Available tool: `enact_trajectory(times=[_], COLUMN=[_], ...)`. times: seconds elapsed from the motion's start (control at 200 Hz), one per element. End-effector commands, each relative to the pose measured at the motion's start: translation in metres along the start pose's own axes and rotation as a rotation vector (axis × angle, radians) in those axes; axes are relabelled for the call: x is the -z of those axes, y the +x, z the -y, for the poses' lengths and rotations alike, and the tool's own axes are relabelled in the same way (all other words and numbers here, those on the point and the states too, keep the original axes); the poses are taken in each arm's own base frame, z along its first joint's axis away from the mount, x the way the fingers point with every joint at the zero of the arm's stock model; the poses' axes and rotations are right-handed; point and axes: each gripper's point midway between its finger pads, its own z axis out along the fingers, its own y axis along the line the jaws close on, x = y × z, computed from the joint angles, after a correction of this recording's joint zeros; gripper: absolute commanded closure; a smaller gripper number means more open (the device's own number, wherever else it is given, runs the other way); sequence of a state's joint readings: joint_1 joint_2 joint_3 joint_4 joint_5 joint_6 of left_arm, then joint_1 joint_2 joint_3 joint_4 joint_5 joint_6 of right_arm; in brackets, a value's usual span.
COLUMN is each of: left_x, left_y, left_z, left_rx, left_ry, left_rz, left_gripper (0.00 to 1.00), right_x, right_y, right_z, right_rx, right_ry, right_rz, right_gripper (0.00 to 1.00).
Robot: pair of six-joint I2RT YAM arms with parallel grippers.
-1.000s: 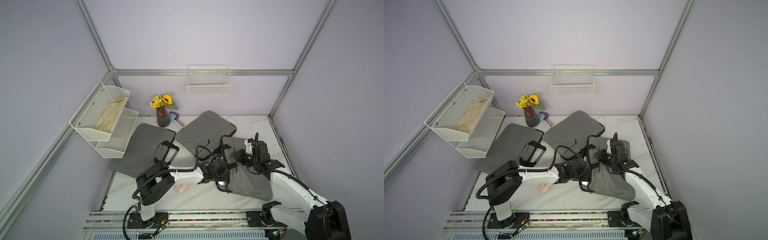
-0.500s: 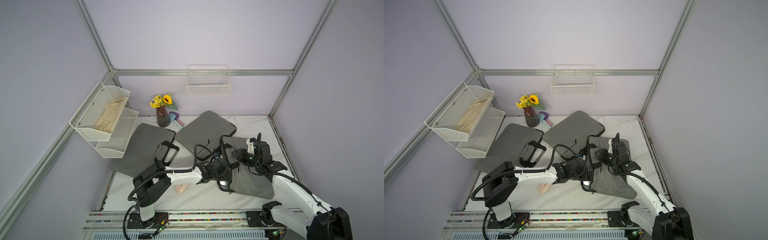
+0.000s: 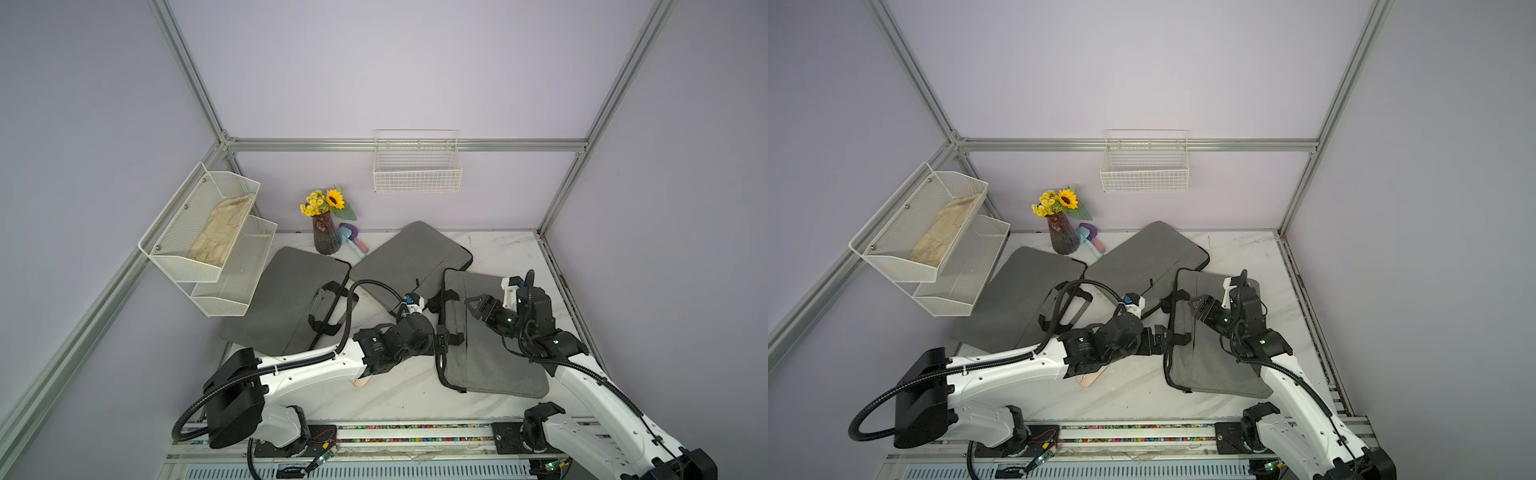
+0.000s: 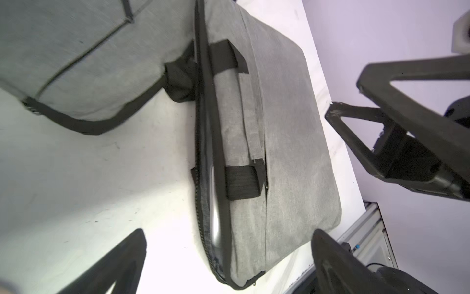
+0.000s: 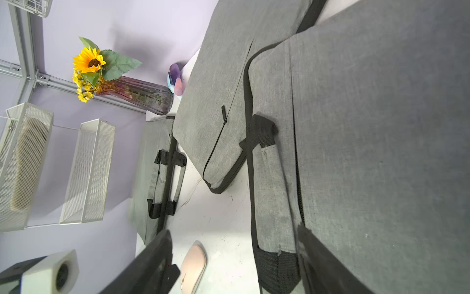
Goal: Put the mouse into the laptop bag
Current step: Place the mouse in the zippered laptop bag, then move the zippered laptop bag to the center of the board.
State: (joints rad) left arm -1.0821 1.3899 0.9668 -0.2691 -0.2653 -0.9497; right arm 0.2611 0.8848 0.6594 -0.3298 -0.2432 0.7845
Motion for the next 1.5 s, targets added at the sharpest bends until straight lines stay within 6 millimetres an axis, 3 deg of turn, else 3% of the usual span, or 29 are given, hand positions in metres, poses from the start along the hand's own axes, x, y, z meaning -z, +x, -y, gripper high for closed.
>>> enact_trajectory(times=[0.0,0.065,0.19,0.395,0.605,0.72,0.92,1.03,1.16,1.295,1.45,1.495], left_x=[0.018,0.026,0.043,0.071,0.086,0.084,0.074,0.065,0.05,0.029,-0.002,-0.021], left_y=[-0.013,-0.017,-0.023,-0.014,-0.003,0.013,0.051,0.074,0.094,0.105,0.111,0.12], left_z=[-0.021,-0.022,-0.032,-0.052,-0.046,-0.048,-0.045,-0.037,-0.012,0.012,0.026,0.019], left_rx=[-0.01,-0.002,-0.005,-0.031,-0.046,-0.04,-0.042,-0.07,-0.093,-0.094,-0.084,-0.087], left_ry=[-0.063,-0.053,-0.069,-0.02,0.118,0.138,0.153,0.161,0.223,0.275,0.253,0.199], left_rz=[0.091,0.114,0.155,0.173,0.168,0.106,0.0,-0.058,-0.109,-0.135,-0.147,-0.17], left_gripper=[0.0,0.0,0.0,0.0,0.0,0.0,0.0,0.02,0.05,0.06,0.06,0.06], right_x=[0.006,0.007,0.007,0.009,0.002,0.002,0.003,-0.006,-0.019,-0.037,-0.059,-0.063], right_y=[0.002,-0.001,-0.008,-0.017,0.001,0.02,0.052,0.076,0.102,0.11,0.112,0.113], right_z=[0.019,0.025,0.017,0.018,0.025,0.016,0.013,0.01,0.009,0.023,0.045,0.047], right_rx=[-0.014,-0.034,-0.023,-0.031,-0.028,-0.01,-0.031,-0.022,-0.011,-0.023,-0.013,-0.015], right_ry=[0.074,0.093,0.065,0.084,0.07,-0.022,-0.119,-0.116,-0.074,-0.028,0.089,0.096], right_rz=[0.043,0.072,0.092,0.139,0.071,0.0,-0.076,-0.14,-0.178,-0.179,-0.175,-0.182], right_gripper=[0.16,0.12,0.1,0.07,0.03,0.03,0.18,0.35,0.39,0.4,0.44,0.44])
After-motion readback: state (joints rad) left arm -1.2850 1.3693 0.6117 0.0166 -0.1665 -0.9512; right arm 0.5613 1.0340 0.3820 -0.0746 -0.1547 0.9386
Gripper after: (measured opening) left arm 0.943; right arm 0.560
